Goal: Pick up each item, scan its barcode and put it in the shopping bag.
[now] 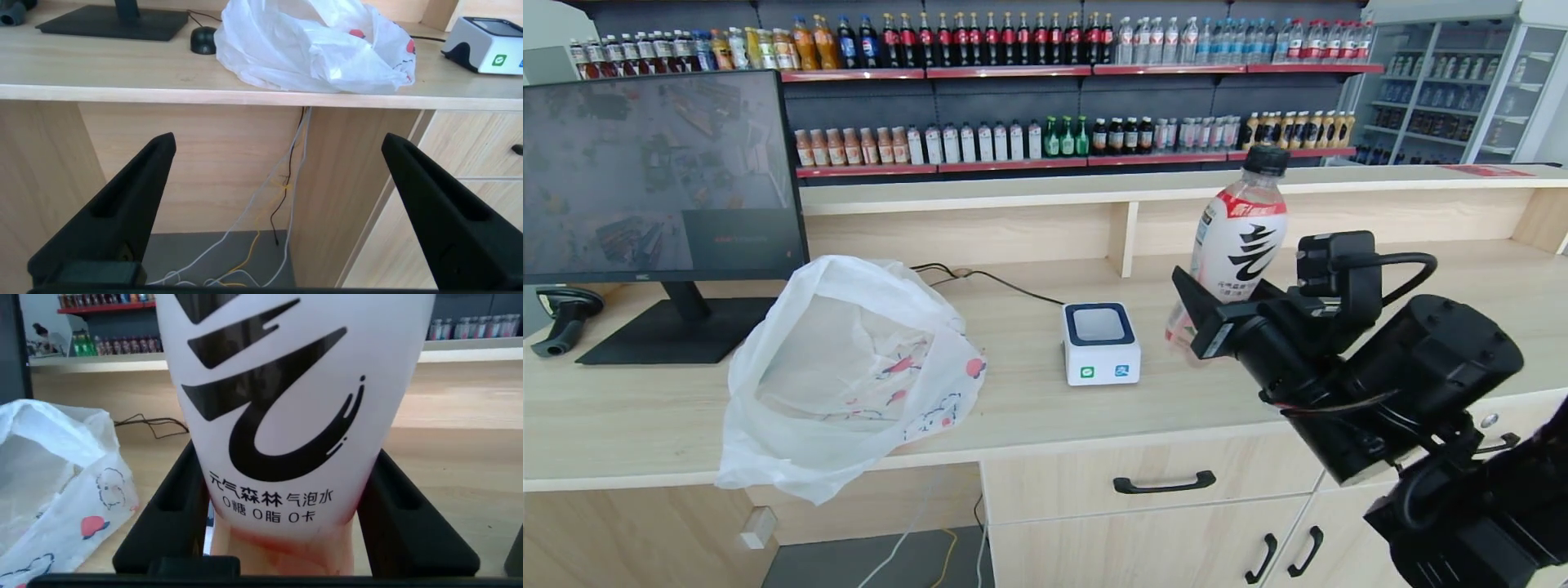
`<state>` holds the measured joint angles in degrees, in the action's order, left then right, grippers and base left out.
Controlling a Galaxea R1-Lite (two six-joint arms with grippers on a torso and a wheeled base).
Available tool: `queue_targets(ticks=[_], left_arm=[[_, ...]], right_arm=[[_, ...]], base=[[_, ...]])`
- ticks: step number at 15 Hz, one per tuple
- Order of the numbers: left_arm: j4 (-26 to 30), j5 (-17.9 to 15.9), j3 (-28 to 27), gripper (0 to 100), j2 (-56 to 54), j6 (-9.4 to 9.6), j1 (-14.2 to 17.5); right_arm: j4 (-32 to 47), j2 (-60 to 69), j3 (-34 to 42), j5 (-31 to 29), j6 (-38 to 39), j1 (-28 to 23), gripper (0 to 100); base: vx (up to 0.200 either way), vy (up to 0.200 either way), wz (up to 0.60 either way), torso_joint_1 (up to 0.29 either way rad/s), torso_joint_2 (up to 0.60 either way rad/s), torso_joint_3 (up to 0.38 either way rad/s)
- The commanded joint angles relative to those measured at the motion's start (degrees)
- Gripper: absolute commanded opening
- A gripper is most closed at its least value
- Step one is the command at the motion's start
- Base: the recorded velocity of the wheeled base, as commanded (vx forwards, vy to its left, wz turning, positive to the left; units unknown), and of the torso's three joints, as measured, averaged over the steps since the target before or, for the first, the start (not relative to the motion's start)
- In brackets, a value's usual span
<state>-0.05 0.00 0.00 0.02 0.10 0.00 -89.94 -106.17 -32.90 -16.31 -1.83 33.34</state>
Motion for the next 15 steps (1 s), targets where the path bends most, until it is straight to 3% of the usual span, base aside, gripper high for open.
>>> queue_targets(ticks=[1, 6, 9, 11, 14, 15], left_arm=[[-0.04, 0.00, 0.00, 100, -0.02, -0.01, 0.00], [-0.04, 0.00, 0.00, 100, -0.02, -0.01, 0.00], [-0.04, 0.00, 0.00, 100, -0.02, -0.01, 0.00], [-0.04, 0.00, 0.00, 100, -0.02, -0.01, 0.00], [-0.04, 0.00, 0.00, 100, -0.02, -0.01, 0.00], [-0.04, 0.00, 0.00, 100, -0.02, -0.01, 0.00]], right_arm=[[-0.06, 7.20, 3.99, -0.04, -0.02, 4.19, 0], [-0.06, 11.86, 8.12, 1.90, -1.16, 13.59, 0], [-0.06, 16.26, 15.76, 5.59, -0.98, 19.39, 0], [-0.06, 16.70, 18.14, 9.98, 1.30, 19.83, 0], [-0.06, 16.61, 15.76, 14.82, 9.91, 19.83, 0], [-0.06, 16.52, 14.01, 19.91, 13.78, 19.83, 0]], base=[[0.000, 0.000, 0.00, 0.000, 0.00, 0.000], [0.000, 0.000, 0.00, 0.000, 0.00, 0.000], [0.000, 0.000, 0.00, 0.000, 0.00, 0.000], [0.000, 0.000, 0.00, 0.000, 0.00, 0.000], [0.000, 0.000, 0.00, 0.000, 0.00, 0.000], [0.000, 0.000, 0.00, 0.000, 0.00, 0.000]])
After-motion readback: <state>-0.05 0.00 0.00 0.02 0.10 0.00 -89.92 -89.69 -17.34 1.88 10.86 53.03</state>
